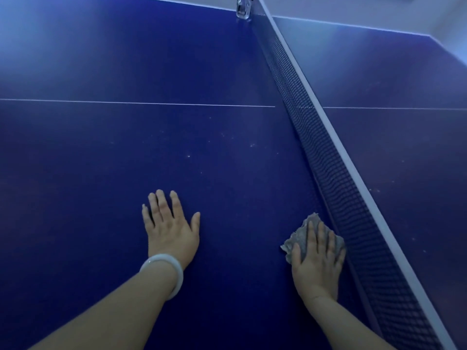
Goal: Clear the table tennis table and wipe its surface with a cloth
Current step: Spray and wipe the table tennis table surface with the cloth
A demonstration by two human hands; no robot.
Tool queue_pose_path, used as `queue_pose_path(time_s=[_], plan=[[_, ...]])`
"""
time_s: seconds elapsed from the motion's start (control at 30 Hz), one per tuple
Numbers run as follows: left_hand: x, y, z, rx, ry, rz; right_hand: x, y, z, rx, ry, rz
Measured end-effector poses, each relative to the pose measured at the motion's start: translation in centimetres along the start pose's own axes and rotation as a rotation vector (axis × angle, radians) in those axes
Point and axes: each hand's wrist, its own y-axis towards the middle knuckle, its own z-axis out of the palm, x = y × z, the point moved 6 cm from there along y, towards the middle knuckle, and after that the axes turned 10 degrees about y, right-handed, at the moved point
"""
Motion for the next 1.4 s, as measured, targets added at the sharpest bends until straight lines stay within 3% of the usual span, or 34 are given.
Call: queue_pose_path(time_s=[0.37, 0.5, 0.57, 0.63, 0.8, 0.87, 1.0, 1.07, 1.13, 1.27, 1.33, 1.4], plan=[[0.2, -0.1, 0.7, -0.065, 0.020, -0.051, 7.2, 14.2, -0.1, 0.049, 0.121, -0.101], [0.2, 0.0, 0.8, -0.081, 0.023, -0.060, 14.4, 14.7, 1.4, 0.160, 0.047, -0.539], [0.2, 0.0, 0.7, -0.076, 0.023, -0.058, 14.8, 14.8, 1.7, 0.200, 0.025, -0.691], [0.2, 0.0, 0.7, -0.073, 0.023, -0.059, 13.5, 17.0, 1.2, 0.188, 0.035, -0.658], [0.2, 0.0, 0.6, -0.070, 0.005, -0.070, 12.1, 24.3, -0.3, 0.143, 0.105, -0.246], [0.2, 0.0, 0.7, -0.060, 0.005, -0.070, 14.9, 24.8, -0.1, 0.167, 0.132, -0.249], [0.2, 0.0, 0.5, -0.045, 0.019, -0.074, 21.7, 20.0, 2.0, 0.289, 0.055, -0.782], [0.2, -0.1, 0.5, -0.044, 0.003, -0.073, 21.5, 20.0, 2.6, 0.321, 0.042, -0.872], [0.2, -0.1, 0.4, -0.041, -0.010, -0.075, 20.1, 23.4, 1.8, 0.266, 0.066, -0.718], [0.1, -0.1, 0.3, -0.023, -0.025, -0.074, 18.4, 30.0, 0.3, 0.185, 0.129, -0.238], [0.1, -0.2, 0.2, -0.007, -0.006, -0.065, 20.6, 30.9, 0.7, 0.194, 0.146, -0.144], [0.1, -0.1, -0.1, 0.024, 0.007, -0.054, 24.8, 30.8, 1.4, 0.232, 0.168, -0.167]])
